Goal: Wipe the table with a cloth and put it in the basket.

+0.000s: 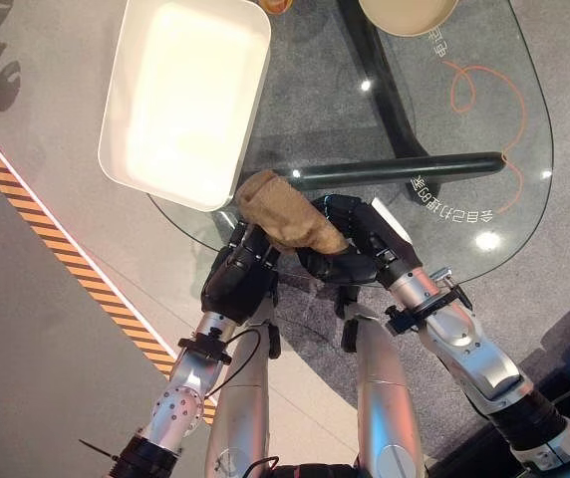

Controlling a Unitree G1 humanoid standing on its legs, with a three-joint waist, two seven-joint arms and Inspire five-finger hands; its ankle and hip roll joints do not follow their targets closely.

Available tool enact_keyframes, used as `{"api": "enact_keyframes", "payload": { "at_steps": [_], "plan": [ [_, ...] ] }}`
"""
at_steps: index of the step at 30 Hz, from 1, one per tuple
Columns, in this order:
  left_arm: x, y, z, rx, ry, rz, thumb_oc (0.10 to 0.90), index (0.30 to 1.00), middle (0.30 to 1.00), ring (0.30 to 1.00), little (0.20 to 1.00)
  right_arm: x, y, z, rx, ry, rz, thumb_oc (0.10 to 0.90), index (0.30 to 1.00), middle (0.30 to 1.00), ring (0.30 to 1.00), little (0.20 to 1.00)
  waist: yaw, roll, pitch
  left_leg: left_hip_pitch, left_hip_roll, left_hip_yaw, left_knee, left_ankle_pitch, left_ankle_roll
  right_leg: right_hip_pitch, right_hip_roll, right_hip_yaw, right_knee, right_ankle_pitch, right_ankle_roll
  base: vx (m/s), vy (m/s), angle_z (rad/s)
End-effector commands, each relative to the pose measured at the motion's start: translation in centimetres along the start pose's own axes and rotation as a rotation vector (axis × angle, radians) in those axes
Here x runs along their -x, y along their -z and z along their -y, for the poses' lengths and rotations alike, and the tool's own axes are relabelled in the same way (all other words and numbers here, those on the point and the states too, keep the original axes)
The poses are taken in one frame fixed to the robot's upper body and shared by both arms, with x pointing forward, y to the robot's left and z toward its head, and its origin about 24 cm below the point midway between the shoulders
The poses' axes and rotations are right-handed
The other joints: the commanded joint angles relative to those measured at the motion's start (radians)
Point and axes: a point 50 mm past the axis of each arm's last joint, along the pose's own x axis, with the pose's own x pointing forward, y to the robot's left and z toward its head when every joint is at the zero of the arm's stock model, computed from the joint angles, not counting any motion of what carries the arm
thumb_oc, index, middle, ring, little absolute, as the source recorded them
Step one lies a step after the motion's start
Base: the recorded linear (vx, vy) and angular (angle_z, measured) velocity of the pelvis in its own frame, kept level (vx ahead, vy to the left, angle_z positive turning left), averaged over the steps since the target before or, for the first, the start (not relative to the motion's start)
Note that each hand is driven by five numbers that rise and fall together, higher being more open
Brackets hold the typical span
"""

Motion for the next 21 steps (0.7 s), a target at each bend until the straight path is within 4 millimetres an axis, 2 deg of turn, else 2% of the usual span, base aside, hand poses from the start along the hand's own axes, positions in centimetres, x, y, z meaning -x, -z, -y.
{"api": "enact_keyframes", "payload": {
  "at_steps": [1, 6, 10, 21],
  "plan": [
    [-0.7, -0.2, 4.4, 0.019, 0.26, 0.002, 0.8, 0.9, 0.9, 0.9, 0.9, -0.8, -6.8, -1.2, 0.025, -0.036, 0.345, 0.1, 0.3, 0.3, 0.3, 0.2, 0.015, -0.019, -0.028, 0.017, -0.037, 0.1, 0.136, -0.178, 0.012, 0.019, 0.062, -0.038, -0.16, 0.117, 0.016, 0.0, 0.0, 0.0],
    [-0.8, 0.0, 5.0, 0.119, 0.338, 0.019, 0.8, 0.9, 0.9, 0.9, 0.9, -1.2, -5.2, -1.0, 0.131, 0.028, 0.245, 0.1, 0.3, 0.3, 0.3, 0.2, 0.016, -0.012, -0.028, 0.017, -0.04, 0.1, 0.133, -0.18, 0.009, 0.017, 0.058, -0.039, -0.159, 0.113, 0.014, -0.01, 0.022, 0.0],
    [-0.6, -0.1, 5.4, 0.183, 0.399, 0.043, 0.8, 0.9, 0.9, 0.9, 0.9, -1.1, -4.2, -0.5, 0.15, 0.061, 0.187, 0.1, 0.3, 0.3, 0.3, 0.2, 0.015, -0.01, -0.028, 0.023, -0.041, 0.104, 0.126, -0.179, 0.01, 0.019, 0.058, -0.037, -0.16, 0.113, 0.014, 0.0, 0.009, 0.0],
    [-0.8, 0.0, 5.8, 0.165, 0.463, 0.044, 0.8, 0.9, 0.9, 0.9, 0.9, -1.4, -3.5, -0.5, 0.072, 0.084, 0.137, 0.1, 0.3, 0.3, 0.3, 0.2, 0.018, -0.012, -0.028, 0.034, -0.043, 0.103, 0.106, -0.172, 0.011, 0.025, 0.061, -0.038, -0.166, 0.117, 0.016, 0.0, 0.0, 0.0]
  ]
}}
